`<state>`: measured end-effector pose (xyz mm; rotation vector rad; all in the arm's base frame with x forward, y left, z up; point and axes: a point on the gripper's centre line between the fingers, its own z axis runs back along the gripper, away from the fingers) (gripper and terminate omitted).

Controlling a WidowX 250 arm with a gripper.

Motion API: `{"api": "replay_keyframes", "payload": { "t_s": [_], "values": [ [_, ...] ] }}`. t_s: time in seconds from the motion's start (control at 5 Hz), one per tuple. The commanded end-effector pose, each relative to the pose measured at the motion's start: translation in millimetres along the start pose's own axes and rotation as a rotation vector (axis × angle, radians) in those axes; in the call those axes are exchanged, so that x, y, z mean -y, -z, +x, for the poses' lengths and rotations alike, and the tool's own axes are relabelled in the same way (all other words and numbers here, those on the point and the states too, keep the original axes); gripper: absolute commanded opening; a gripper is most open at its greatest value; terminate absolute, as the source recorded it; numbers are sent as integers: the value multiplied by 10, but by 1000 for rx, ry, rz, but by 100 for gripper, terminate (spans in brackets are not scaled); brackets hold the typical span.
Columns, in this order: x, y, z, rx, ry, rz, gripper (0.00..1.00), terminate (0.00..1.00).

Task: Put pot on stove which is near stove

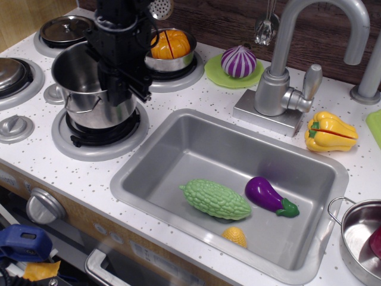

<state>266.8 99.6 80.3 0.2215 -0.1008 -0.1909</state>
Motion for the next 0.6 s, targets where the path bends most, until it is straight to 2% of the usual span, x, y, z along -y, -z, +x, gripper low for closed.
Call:
{"api": "replay_keyframes", "payload": {
  "t_s": [0.0, 0.2, 0.4],
  "values": [
    [-109, 70, -2, 46, 28, 10, 0, 0],
    [-150, 123, 17, 47, 30, -23, 0, 0],
    [-161, 197, 14, 49, 31, -33, 0, 100]
  ]
}}
